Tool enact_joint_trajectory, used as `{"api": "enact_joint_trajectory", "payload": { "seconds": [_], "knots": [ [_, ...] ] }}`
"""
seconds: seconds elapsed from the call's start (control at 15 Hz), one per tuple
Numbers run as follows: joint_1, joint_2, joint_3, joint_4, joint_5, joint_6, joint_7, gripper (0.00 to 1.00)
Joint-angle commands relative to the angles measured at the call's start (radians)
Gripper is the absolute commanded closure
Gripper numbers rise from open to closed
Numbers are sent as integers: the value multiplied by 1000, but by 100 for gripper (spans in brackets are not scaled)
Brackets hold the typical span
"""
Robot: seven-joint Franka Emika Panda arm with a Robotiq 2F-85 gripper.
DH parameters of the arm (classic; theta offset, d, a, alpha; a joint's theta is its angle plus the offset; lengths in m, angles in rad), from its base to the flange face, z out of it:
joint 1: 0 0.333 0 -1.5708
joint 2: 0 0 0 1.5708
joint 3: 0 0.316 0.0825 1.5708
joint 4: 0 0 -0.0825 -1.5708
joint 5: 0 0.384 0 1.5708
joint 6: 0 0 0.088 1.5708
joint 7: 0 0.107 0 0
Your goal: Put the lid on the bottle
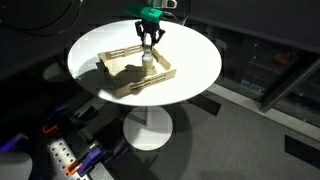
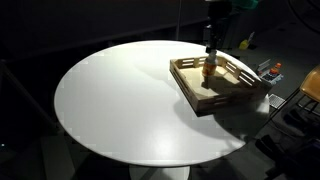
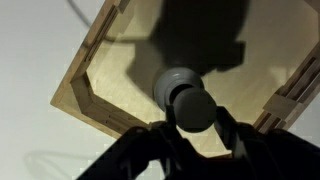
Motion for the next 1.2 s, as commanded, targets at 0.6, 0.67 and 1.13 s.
{"api": "enact_joint_trajectory", "payload": {
  "seconds": [0.6,0.67,1.13],
  "knots": [
    [8,-50,-17,-68,-30,34,-8,74],
    [9,-48,-15,-70,-32,44,-10,73],
    [11,-46,-11,-84,-39,99,-17,71]
  ]
}}
